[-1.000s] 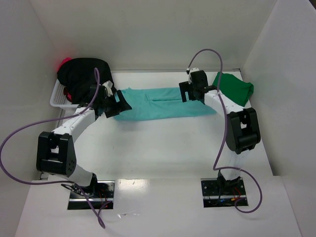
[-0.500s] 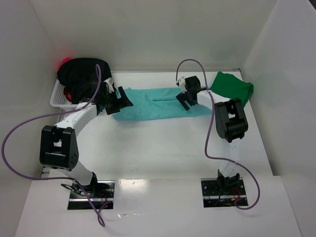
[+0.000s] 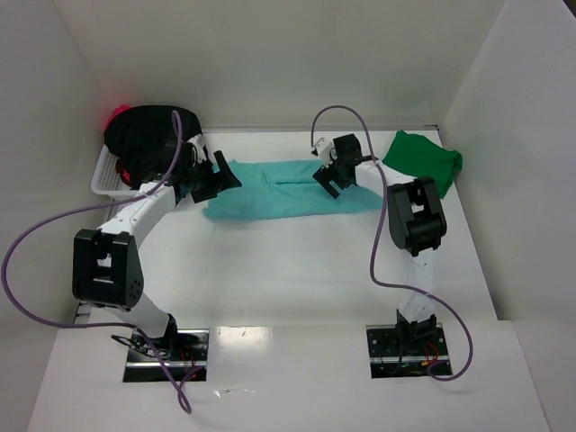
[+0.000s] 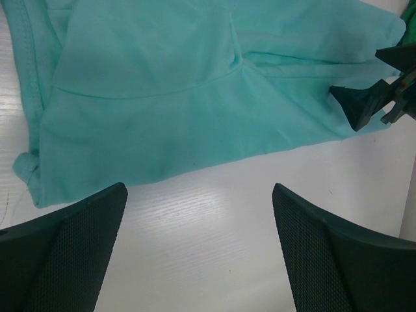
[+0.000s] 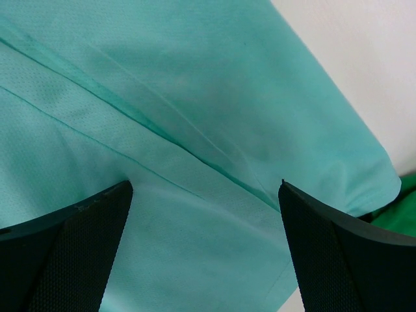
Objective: Fold and stack the t-shirts
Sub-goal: Rotate the tshirt 90 degrees
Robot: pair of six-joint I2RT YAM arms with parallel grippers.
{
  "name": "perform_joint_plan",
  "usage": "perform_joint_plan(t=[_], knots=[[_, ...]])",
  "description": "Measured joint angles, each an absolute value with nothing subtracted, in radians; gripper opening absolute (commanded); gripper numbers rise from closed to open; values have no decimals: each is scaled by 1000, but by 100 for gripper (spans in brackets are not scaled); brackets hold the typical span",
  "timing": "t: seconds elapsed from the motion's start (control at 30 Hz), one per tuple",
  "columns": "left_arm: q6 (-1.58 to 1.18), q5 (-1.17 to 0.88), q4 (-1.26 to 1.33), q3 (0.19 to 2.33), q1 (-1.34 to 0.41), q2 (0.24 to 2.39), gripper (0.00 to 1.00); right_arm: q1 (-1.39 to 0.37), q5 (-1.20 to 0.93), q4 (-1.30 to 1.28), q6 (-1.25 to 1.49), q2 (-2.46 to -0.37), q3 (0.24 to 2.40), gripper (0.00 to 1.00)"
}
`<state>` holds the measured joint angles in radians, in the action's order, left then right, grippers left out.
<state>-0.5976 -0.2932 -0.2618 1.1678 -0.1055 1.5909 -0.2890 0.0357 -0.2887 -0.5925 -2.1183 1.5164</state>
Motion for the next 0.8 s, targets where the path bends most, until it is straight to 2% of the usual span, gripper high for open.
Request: perform_joint_plan(t=[0.37, 0.8], knots=[[-575, -267, -295, 1261, -106, 1671, 100, -424, 5, -350, -561, -2094, 1501, 100], [-583, -140, -304, 1298, -105, 1818, 100, -629, -43, -441, -342, -1894, 1265, 100]])
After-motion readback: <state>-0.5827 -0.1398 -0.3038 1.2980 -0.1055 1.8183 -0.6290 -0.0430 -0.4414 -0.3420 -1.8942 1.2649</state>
